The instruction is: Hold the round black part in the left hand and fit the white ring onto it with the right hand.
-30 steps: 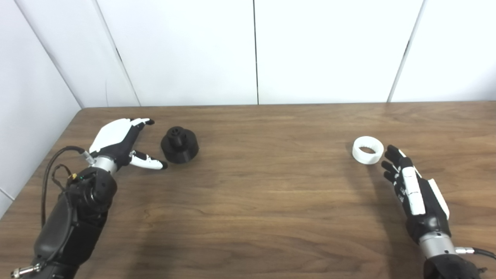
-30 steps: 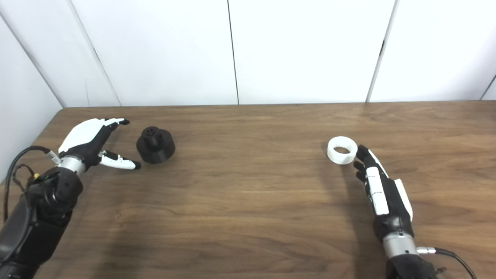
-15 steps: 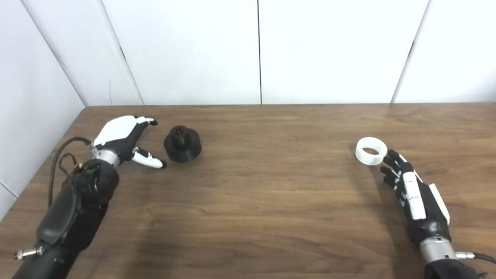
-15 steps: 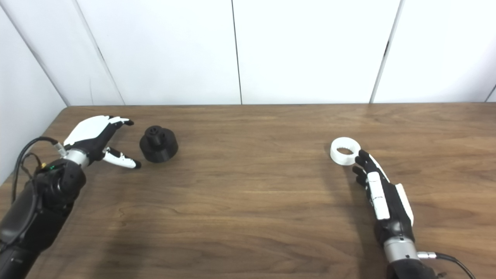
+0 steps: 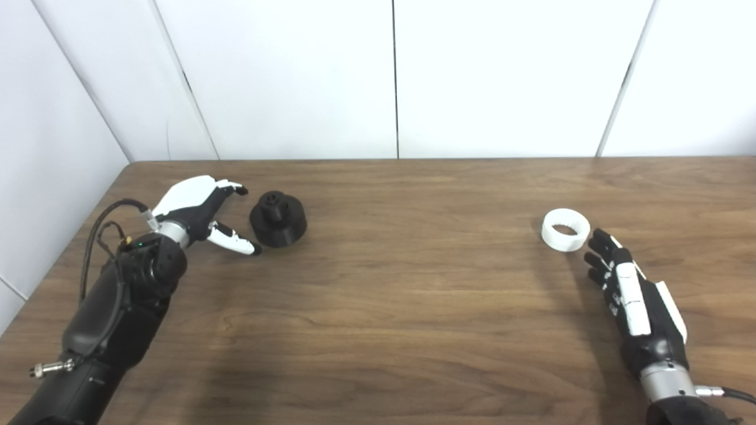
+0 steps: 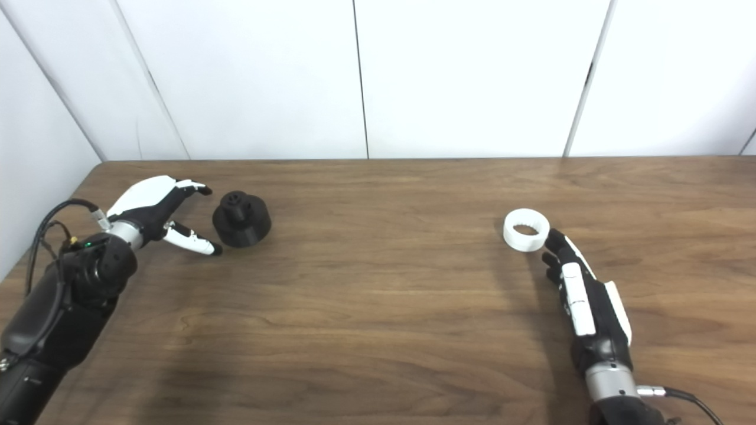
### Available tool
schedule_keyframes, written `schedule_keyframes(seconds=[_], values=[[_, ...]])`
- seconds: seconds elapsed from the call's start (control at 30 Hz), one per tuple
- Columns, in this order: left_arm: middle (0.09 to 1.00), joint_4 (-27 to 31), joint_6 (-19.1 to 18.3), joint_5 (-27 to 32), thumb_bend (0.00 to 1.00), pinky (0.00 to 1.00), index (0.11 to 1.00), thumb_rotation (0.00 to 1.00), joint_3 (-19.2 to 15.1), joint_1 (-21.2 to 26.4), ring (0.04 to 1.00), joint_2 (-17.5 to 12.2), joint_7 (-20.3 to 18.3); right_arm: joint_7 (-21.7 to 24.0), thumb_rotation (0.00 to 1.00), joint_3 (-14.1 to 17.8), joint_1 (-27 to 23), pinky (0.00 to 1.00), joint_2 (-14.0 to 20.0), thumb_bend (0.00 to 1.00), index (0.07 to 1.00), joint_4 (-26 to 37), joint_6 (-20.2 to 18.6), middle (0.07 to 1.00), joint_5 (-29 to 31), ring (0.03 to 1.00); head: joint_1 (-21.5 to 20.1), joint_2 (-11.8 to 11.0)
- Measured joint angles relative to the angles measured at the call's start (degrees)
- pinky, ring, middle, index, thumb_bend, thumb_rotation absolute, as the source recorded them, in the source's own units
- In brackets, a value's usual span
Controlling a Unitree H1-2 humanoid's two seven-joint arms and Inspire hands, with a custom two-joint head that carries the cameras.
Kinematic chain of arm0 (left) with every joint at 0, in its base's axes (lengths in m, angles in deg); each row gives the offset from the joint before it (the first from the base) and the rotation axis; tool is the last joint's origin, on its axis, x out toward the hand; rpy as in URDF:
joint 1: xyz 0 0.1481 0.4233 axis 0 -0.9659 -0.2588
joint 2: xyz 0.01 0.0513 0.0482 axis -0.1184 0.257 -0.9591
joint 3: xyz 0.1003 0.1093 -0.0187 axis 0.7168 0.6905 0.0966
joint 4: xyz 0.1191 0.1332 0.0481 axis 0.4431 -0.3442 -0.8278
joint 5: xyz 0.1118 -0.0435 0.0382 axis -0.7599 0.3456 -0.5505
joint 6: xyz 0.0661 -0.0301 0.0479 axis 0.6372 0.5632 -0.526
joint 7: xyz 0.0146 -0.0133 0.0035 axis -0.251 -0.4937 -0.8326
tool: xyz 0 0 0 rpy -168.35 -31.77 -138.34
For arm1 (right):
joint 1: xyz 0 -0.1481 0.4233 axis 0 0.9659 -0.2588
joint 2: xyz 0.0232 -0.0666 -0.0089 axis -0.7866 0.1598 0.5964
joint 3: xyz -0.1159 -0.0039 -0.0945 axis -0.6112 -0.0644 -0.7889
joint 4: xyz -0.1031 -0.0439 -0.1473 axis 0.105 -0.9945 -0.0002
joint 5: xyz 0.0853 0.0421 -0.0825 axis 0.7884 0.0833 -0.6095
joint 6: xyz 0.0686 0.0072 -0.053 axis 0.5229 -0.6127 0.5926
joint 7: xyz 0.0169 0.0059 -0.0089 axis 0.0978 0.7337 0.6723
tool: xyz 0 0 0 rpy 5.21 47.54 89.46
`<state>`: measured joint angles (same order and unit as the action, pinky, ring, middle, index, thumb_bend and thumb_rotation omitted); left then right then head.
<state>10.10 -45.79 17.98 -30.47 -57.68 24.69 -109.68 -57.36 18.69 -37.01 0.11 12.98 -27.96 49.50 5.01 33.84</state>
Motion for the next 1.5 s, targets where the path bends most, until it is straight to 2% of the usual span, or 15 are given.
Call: schedule_keyframes(seconds=[0.13, 0.33, 0.5, 1.07, 1.27, 1.33, 1.5], values=[[0.962, -0.2, -0.2, 1.3, 1.00, 0.93, 0.839, 0.29, -0.1, 0.4, 0.995, 0.9, 0.1, -0.2, 0.99, 0.0, 0.0, 0.91, 0.0, 0.56, 0.918, 0.0, 0.0, 0.929, -0.1, 0.917, 0.0, -0.1], [0.957, -0.2, -1.2, 2.9, 1.00, 0.88, 0.843, 0.32, -0.2, 0.7, 0.984, 1.7, -0.6, -0.2, 0.99, 0.2, 0.0, 0.91, 0.0, 0.54, 0.921, 0.0, 0.0, 0.933, 0.0, 0.920, -0.1, -0.1], [0.961, -0.2, -2.2, 3.7, 1.00, 0.89, 0.854, 0.34, -0.1, 0.7, 0.989, 2.0, -1.2, -0.2, 1.00, 0.2, 0.0, 0.94, 0.0, 0.54, 0.925, 0.0, 0.0, 0.935, 0.1, 0.926, -0.1, -0.2], [0.950, -0.2, -2.2, 4.2, 1.00, 0.92, 0.838, 0.31, 0.6, 0.9, 0.989, 2.9, -0.8, -0.2, 0.99, 0.1, 0.0, 0.95, 0.0, 0.54, 0.921, 0.1, 0.0, 0.933, -0.1, 0.922, -0.4, -0.2], [0.934, -0.9, -1.4, 4.5, 0.99, 0.94, 0.773, 0.28, 0.6, 1.0, 0.980, 3.0, 0.6, -0.3, 1.00, 0.1, 0.0, 0.96, 0.0, 0.55, 0.919, 0.1, 0.0, 0.931, -0.1, 0.921, -0.4, -0.2], [0.923, -1.3, -0.2, 4.5, 0.97, 0.91, 0.731, 0.27, 0.7, 1.0, 0.970, 3.0, 1.1, -0.3, 1.00, 0.1, 0.0, 0.96, 0.0, 0.56, 0.923, 0.2, 0.0, 0.934, -0.2, 0.924, -0.6, -0.1], [0.917, -2.5, 0.4, 4.7, 0.92, 0.88, 0.691, 0.22, 0.7, 1.5, 0.970, 3.3, 2.5, -0.2, 0.99, 0.2, 0.0, 0.94, 0.0, 0.55, 0.929, 0.4, 0.0, 0.940, 0.1, 0.927, -0.6, -0.1]])
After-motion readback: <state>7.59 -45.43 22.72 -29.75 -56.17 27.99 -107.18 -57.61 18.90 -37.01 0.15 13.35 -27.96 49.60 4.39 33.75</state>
